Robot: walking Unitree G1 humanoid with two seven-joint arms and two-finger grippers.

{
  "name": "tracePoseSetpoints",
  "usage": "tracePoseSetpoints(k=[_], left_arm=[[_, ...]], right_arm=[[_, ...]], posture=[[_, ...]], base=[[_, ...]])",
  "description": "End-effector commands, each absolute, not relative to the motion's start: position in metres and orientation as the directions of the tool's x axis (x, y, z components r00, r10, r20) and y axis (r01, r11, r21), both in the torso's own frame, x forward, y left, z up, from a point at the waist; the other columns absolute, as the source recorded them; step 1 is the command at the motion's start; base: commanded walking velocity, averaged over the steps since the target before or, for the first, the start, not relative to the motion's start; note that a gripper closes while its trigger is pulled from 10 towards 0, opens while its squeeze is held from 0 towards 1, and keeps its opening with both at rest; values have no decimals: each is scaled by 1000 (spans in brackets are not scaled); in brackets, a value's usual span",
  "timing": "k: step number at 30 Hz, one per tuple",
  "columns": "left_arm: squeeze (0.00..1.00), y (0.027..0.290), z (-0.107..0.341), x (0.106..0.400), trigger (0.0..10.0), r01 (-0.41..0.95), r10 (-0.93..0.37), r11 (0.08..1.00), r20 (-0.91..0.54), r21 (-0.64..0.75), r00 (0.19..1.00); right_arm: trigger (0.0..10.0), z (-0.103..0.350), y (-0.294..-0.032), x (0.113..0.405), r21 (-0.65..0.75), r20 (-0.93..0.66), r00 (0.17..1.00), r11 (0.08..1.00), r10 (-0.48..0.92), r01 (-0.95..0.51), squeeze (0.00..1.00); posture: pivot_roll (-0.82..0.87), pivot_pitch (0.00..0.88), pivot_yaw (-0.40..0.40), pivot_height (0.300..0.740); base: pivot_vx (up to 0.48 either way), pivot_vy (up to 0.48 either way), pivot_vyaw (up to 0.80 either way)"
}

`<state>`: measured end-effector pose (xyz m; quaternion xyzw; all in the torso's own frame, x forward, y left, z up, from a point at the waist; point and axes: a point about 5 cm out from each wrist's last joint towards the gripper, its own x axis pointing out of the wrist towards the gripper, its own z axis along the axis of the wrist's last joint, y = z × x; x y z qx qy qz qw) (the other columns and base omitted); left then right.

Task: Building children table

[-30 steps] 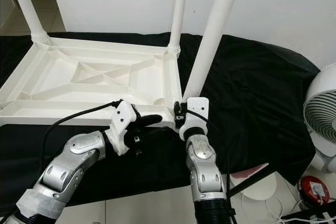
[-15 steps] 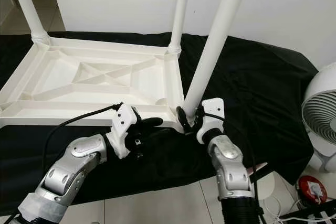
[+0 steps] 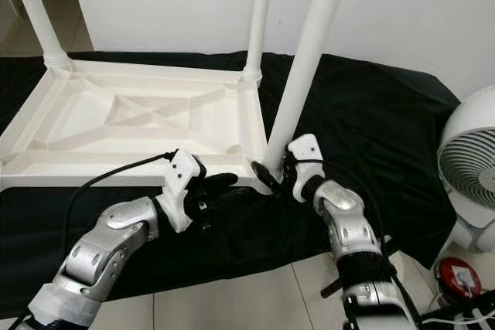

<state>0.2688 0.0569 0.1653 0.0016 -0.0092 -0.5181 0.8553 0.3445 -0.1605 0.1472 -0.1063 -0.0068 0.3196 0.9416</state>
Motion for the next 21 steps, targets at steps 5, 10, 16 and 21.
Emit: tracePoseSetpoints(k=[5, 10, 16, 21], left_arm=[[0, 50, 167, 270, 10000, 885, -885, 465, -7, 17, 465], [0, 46, 167, 272, 10000, 876, -875, 481, -39, 44, 483], [0, 43, 167, 273, 10000, 874, -873, 482, -53, 63, 486], [0, 44, 167, 274, 10000, 865, -866, 492, -48, 101, 498]], right_arm=[[0, 136, -151, 350, -204, -123, 735, 708, 667, -677, 0], [0, 131, -142, 354, -207, -156, 682, 651, 714, -730, 0], [0, 129, -141, 356, -198, -144, 676, 648, 723, -736, 0], [10000, 130, -141, 356, -156, -80, 724, 709, 685, -688, 0]], posture=[[48, 33, -80, 740], [62, 27, -91, 740], [68, 30, -96, 740], [66, 31, -91, 740]], base=[[0, 0, 0], [0, 0, 0], [0, 0, 0], [0, 0, 0]])
